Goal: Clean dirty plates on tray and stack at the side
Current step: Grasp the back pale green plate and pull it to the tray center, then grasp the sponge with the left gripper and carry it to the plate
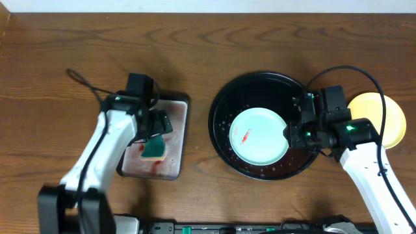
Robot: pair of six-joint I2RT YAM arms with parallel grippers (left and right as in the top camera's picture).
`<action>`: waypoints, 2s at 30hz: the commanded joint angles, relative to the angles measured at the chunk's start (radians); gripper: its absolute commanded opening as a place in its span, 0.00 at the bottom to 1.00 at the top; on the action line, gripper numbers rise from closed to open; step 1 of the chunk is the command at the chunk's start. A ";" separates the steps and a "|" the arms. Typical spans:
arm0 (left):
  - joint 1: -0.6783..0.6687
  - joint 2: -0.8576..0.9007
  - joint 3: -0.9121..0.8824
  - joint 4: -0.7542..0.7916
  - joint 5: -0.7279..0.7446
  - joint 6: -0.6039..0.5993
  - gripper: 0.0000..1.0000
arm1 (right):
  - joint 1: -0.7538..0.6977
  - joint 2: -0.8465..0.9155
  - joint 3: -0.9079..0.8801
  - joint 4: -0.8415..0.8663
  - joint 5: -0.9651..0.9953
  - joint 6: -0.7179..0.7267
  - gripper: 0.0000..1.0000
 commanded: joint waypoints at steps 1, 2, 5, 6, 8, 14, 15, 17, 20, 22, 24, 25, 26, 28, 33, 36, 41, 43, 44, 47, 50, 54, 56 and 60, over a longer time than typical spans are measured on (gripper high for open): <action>0.004 0.123 -0.017 0.041 -0.017 0.145 0.91 | 0.013 -0.011 0.011 -0.009 -0.012 -0.018 0.33; 0.004 0.151 -0.017 0.057 -0.017 0.146 0.83 | 0.013 -0.011 0.011 -0.010 -0.013 -0.018 0.33; 0.004 0.236 -0.017 0.122 -0.017 0.159 0.50 | 0.013 -0.011 0.011 -0.010 -0.016 -0.018 0.33; 0.004 0.259 -0.017 0.143 -0.017 0.159 0.39 | 0.013 -0.011 0.011 -0.009 -0.016 -0.018 0.33; 0.004 0.311 -0.017 0.186 -0.017 0.158 0.10 | 0.013 -0.011 0.011 -0.012 -0.016 -0.018 0.33; 0.004 0.301 -0.007 0.163 -0.017 0.158 0.07 | 0.013 -0.011 0.011 -0.019 -0.020 -0.018 0.33; 0.004 0.290 0.002 0.146 -0.016 0.158 0.07 | 0.013 -0.011 0.011 -0.019 -0.020 -0.018 0.33; 0.004 0.260 0.028 0.106 -0.012 0.158 0.17 | 0.013 -0.011 0.011 -0.019 -0.020 -0.018 0.33; 0.004 0.202 0.056 0.042 -0.001 0.157 0.50 | 0.013 -0.011 0.011 -0.019 -0.020 -0.018 0.32; 0.004 0.157 0.057 0.006 0.025 0.151 0.57 | 0.013 -0.011 0.011 -0.019 -0.020 -0.018 0.32; 0.004 0.124 0.057 -0.037 0.049 0.149 0.57 | 0.013 -0.011 0.011 -0.019 -0.019 -0.018 0.32; 0.004 0.113 0.057 -0.067 0.059 0.146 0.57 | 0.013 -0.011 0.011 -0.019 -0.019 -0.018 0.33; 0.004 0.108 0.056 -0.088 0.062 0.146 0.57 | 0.013 -0.011 0.011 -0.019 -0.020 -0.018 0.33; 0.004 0.106 0.047 -0.126 0.062 0.135 0.57 | 0.013 -0.011 0.011 -0.019 -0.019 -0.018 0.32; 0.003 0.108 -0.129 0.014 0.062 0.112 0.52 | 0.013 -0.011 0.011 -0.018 -0.019 -0.018 0.33; 0.003 0.108 -0.218 0.139 0.063 0.100 0.25 | 0.013 -0.011 0.011 -0.016 -0.020 -0.018 0.33; 0.003 0.105 -0.200 0.119 0.066 0.094 0.07 | 0.013 -0.011 0.011 -0.018 -0.019 -0.018 0.34; 0.003 0.105 -0.165 0.081 0.066 0.094 0.07 | 0.013 -0.011 0.011 -0.015 -0.019 -0.018 0.34; 0.003 0.104 -0.139 0.055 0.066 0.094 0.08 | 0.013 -0.011 0.011 -0.016 -0.019 -0.018 0.34; 0.003 0.103 -0.064 -0.021 0.066 0.094 0.10 | 0.013 -0.011 0.011 -0.019 -0.019 -0.018 0.34; 0.003 0.103 0.012 -0.093 0.066 0.095 0.44 | 0.013 -0.011 0.011 -0.019 -0.019 -0.018 0.34; 0.003 0.105 0.015 -0.094 0.059 0.098 0.49 | 0.013 -0.011 0.011 -0.019 -0.019 -0.018 0.34; 0.003 0.106 0.010 -0.085 0.024 0.098 0.49 | 0.013 -0.011 0.011 -0.019 -0.019 -0.018 0.34; 0.003 0.106 -0.035 -0.023 0.006 0.097 0.49 | 0.013 -0.011 0.011 -0.018 -0.019 -0.018 0.34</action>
